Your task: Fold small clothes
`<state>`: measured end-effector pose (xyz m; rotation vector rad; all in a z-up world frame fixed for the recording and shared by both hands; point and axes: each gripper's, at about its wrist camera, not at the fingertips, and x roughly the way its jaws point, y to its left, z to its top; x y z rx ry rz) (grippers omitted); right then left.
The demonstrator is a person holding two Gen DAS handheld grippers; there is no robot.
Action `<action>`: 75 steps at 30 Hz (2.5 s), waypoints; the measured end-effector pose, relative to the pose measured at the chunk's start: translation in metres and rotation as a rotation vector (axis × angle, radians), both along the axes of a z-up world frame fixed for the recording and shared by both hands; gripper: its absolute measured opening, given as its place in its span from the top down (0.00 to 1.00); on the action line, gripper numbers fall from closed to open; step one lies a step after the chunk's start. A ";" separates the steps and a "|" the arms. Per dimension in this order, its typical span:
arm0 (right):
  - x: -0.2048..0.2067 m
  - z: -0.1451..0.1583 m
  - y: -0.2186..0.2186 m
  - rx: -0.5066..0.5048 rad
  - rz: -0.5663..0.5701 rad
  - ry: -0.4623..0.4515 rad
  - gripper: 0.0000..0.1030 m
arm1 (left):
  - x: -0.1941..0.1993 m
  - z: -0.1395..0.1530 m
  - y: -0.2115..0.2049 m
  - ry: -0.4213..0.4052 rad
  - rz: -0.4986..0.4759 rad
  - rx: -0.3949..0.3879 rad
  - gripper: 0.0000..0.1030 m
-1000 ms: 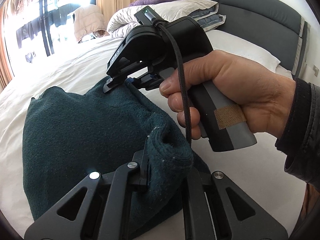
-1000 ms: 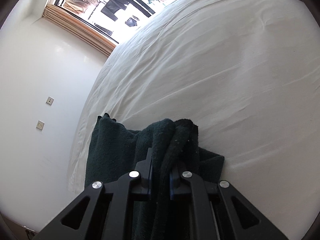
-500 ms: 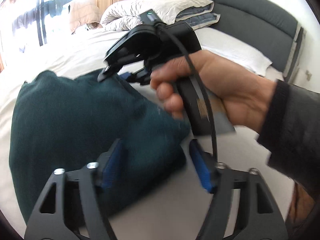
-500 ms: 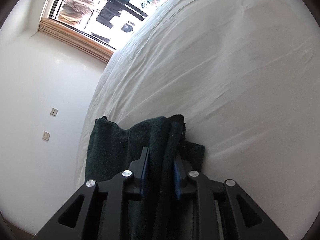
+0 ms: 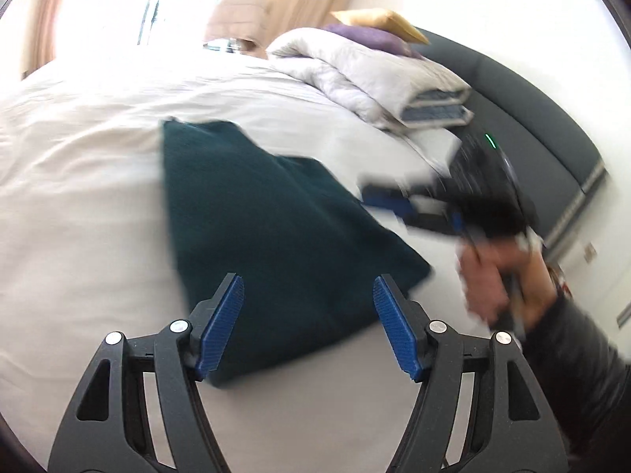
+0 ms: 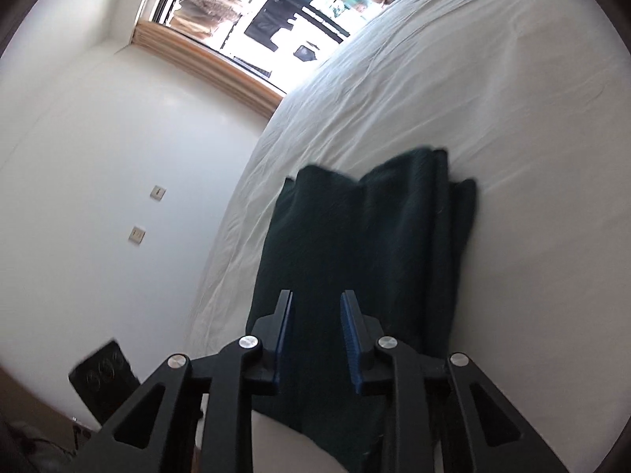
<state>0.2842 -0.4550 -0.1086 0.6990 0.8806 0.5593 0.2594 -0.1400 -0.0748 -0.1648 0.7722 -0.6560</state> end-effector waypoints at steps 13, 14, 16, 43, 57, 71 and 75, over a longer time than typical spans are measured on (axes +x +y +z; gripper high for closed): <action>-0.015 -0.057 -0.006 -0.005 -0.054 0.091 1.00 | 0.146 -0.019 -0.003 0.020 0.018 0.124 0.72; -0.015 -0.058 -0.005 -0.006 -0.054 0.086 1.00 | 0.159 -0.024 -0.007 0.014 0.021 0.144 0.74; -0.016 -0.063 -0.009 0.015 -0.058 0.074 1.00 | 0.171 -0.029 -0.013 0.015 0.020 0.149 0.82; -0.071 -0.066 -0.015 -0.027 -0.118 0.001 1.00 | 0.009 -0.084 0.020 0.045 -0.025 0.154 0.85; -0.100 -0.017 -0.061 -0.066 -0.260 -0.046 0.40 | 0.075 -0.051 0.101 0.197 0.173 -0.147 0.35; 0.015 -0.065 -0.056 0.110 -0.213 0.163 0.41 | 0.166 -0.100 0.016 0.439 0.009 -0.179 0.33; 0.030 -0.072 -0.049 0.118 -0.198 0.191 0.63 | 0.185 -0.111 0.008 0.479 -0.005 -0.229 0.41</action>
